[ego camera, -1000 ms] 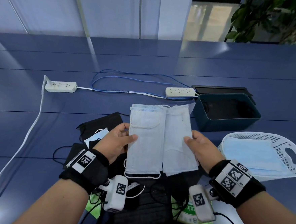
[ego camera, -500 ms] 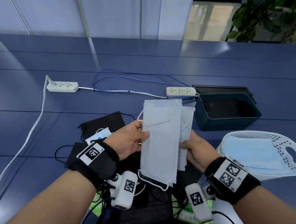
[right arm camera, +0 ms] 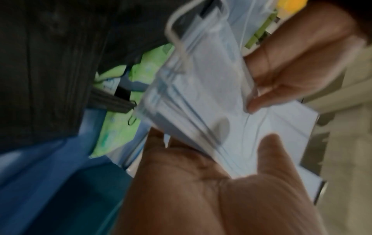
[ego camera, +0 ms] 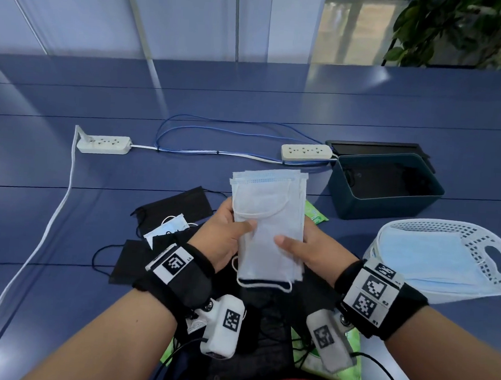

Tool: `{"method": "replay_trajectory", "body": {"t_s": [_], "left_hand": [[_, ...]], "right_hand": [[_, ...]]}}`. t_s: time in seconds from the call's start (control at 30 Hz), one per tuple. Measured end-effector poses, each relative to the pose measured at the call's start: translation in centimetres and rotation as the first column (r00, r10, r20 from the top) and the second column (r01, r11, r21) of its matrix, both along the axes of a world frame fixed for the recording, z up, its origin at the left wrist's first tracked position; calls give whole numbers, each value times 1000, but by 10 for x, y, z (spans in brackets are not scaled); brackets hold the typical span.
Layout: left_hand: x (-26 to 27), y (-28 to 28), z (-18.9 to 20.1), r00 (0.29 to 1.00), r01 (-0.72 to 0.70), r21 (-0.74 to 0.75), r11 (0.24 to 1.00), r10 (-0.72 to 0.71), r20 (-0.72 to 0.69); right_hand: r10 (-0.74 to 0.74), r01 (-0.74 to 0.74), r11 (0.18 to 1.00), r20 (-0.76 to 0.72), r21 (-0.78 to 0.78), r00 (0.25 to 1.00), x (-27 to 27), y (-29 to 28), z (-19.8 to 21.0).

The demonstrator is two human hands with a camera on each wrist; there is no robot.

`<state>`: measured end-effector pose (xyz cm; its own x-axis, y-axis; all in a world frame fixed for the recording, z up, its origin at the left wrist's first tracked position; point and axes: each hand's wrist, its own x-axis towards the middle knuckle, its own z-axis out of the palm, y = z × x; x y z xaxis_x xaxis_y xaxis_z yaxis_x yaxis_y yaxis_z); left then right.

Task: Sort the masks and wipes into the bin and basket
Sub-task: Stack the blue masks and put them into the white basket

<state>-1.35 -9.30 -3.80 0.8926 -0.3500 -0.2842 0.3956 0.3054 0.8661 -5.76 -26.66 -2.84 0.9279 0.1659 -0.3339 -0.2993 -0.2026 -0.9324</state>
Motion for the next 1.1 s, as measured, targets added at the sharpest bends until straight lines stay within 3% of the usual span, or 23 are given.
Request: {"method": "replay_trajectory", "body": {"t_s": [0.1, 0.17, 0.33, 0.43, 0.6, 0.73, 0.8, 0.93, 1.03, 1.1], "left_hand": [[5, 1, 1, 973, -35, 108, 994, 9, 232], [7, 1, -5, 938, -68, 232, 970, -17, 347], [-2, -7, -24, 876, -22, 437, 899, -193, 441], [-3, -8, -26, 903, 33, 431, 902, -212, 374], [1, 5, -21, 931, 108, 406, 908, -235, 278], [-7, 16, -18, 968, 76, 361, 930, -156, 197], [-10, 23, -11, 981, 24, 241, 970, -69, 180], [-12, 39, 6, 993, -63, 14, 998, 61, 99], [-13, 64, 10, 985, -129, 71, 989, 120, 122], [-14, 91, 2, 986, -134, 217, 967, 110, 122]], "right_hand": [[30, 1, 977, 144, -212, 989, 5, -6, 5], [6, 37, 967, 170, -251, 985, 7, -10, 5], [39, -22, 967, 58, -253, 998, 7, -7, -14], [75, -55, 968, 75, -243, 994, 6, -3, -22], [211, -158, 898, 87, -410, 974, 15, 2, -19], [164, -148, 948, 33, -281, 986, 20, 7, -22], [175, -171, 960, 0, -220, 985, 17, 17, -20], [249, -233, 927, 17, -294, 968, 15, 41, -22], [189, -164, 953, 77, -256, 979, 16, 52, -24], [123, -89, 960, 116, -265, 986, 17, 54, -23]]}}
